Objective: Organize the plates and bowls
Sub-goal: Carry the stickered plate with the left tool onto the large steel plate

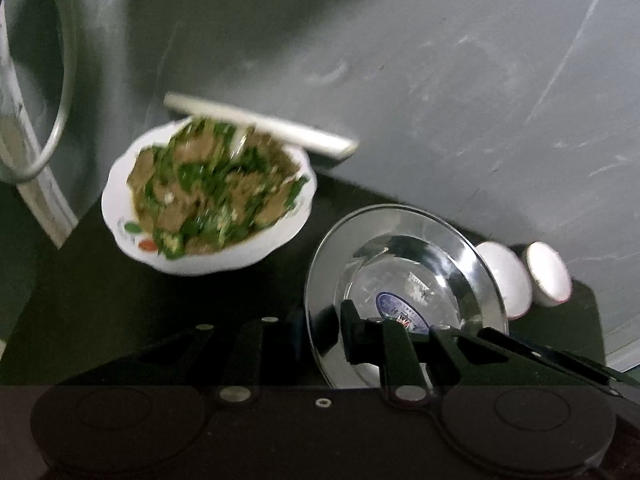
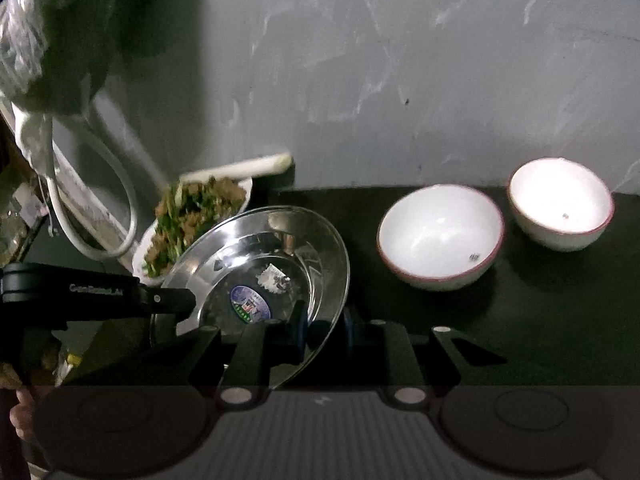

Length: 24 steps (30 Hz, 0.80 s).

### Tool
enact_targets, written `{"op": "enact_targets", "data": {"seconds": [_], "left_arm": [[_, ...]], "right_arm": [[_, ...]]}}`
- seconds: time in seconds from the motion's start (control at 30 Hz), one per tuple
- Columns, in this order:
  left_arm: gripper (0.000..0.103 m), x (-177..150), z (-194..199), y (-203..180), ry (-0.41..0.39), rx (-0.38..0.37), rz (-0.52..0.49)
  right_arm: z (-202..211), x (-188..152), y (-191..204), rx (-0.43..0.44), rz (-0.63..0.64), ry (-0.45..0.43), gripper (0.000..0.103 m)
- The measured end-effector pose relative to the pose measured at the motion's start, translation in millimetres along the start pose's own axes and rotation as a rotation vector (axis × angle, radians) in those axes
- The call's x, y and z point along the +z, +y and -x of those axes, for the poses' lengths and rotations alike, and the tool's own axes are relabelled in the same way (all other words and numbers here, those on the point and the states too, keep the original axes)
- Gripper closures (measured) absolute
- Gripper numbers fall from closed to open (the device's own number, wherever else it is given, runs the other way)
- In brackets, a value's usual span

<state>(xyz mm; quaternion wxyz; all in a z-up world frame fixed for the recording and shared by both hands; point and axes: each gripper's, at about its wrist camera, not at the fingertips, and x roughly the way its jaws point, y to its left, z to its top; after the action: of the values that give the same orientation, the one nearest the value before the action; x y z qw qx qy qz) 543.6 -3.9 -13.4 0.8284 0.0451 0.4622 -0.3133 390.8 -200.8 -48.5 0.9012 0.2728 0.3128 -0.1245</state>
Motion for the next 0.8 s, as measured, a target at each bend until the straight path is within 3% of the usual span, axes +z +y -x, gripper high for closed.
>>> {"op": "enact_targets", "data": {"seconds": [0.37, 0.8], "left_arm": [[0.085, -14, 40, -29, -0.064, -0.044, -0.024], [0.085, -56, 74, -69, -0.080, -0.125, -0.028]], "right_arm": [[54, 2, -5, 0.013, 0.008, -0.083, 0.082], [121, -20, -25, -0.005, 0.014, -0.101, 0.082]]}}
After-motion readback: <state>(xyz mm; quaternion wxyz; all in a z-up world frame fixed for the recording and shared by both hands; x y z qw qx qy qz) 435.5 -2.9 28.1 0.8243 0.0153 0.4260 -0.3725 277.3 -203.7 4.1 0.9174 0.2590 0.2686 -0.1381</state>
